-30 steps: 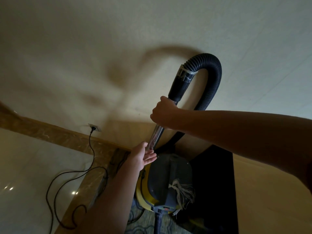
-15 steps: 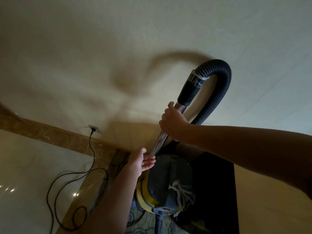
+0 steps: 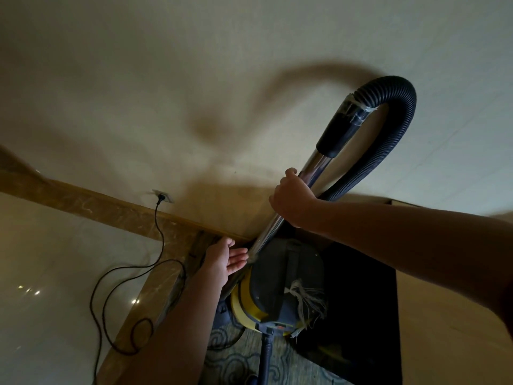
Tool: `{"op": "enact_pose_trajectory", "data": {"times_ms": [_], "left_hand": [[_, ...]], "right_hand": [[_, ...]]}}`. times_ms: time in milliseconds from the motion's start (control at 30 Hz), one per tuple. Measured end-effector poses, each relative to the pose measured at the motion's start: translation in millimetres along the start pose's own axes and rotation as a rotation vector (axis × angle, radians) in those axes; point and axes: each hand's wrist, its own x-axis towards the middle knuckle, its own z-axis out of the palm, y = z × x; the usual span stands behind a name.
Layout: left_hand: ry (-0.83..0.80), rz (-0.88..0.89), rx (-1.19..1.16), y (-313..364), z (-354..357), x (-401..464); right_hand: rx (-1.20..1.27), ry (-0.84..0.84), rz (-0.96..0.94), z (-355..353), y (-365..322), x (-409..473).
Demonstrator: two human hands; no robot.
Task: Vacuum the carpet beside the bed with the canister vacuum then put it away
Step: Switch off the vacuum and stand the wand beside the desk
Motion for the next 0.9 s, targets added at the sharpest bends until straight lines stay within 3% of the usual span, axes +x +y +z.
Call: {"op": "enact_pose_trajectory", "data": {"times_ms": [333, 633, 767, 900], "left_hand": [[0.028, 0.058, -0.025, 25.2, -26.5, -28.7], [0.197, 0.314, 0.074, 70.6, -110.1, -38.4], [0.292, 0.513, 0.226, 95.4, -152.3, -26.3], [0.41, 0.791, 0.562, 118.2, -195.0, -5.5]], "right_hand": [[0.367, 0.132, 0.09, -38.0, 10.4, -2.7], [0.853, 0.221, 0.178, -111.6, -9.0, 40.7], [1.447, 0.16, 0.233, -128.7, -27.9, 73.7], [1.856, 0.397, 0.331, -130.3, -58.9, 97.0]]}}
